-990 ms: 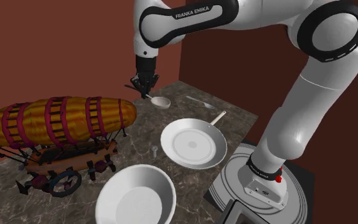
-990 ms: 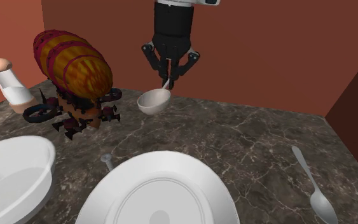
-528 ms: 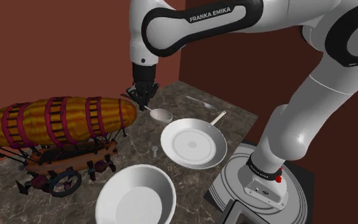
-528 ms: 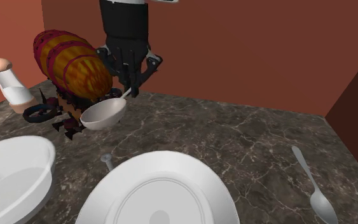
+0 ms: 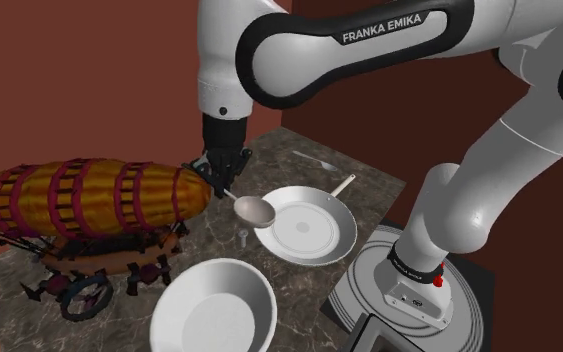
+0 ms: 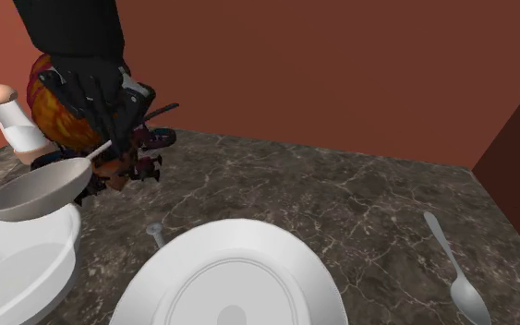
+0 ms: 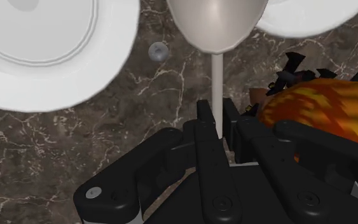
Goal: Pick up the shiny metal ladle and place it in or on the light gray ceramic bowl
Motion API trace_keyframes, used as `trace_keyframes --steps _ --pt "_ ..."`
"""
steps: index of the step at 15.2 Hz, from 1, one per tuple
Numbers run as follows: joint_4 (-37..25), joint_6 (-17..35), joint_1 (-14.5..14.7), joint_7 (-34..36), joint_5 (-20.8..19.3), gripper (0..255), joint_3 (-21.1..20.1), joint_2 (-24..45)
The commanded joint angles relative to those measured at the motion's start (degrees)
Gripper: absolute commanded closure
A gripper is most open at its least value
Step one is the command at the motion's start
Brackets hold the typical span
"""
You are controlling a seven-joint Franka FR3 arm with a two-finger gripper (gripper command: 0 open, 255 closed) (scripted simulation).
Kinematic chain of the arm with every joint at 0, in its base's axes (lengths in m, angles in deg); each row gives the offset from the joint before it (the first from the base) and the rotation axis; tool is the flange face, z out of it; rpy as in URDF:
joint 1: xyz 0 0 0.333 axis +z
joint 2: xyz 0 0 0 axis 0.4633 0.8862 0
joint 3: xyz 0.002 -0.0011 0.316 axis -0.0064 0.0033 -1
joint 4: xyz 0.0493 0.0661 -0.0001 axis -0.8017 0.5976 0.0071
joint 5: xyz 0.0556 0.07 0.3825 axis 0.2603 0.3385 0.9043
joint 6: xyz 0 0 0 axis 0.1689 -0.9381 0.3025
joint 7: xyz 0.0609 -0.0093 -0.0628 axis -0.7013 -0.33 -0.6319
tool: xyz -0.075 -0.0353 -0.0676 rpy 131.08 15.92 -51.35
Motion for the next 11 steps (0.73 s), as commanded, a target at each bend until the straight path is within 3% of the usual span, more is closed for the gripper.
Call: trace_keyframes --steps 1,11 --pt "0.22 0.00 1.39 2.84 0.47 255 -2.11 0.88" --pt "-2.18 0.83 6.67 17.32 0.70 255 -11.34 2.04"
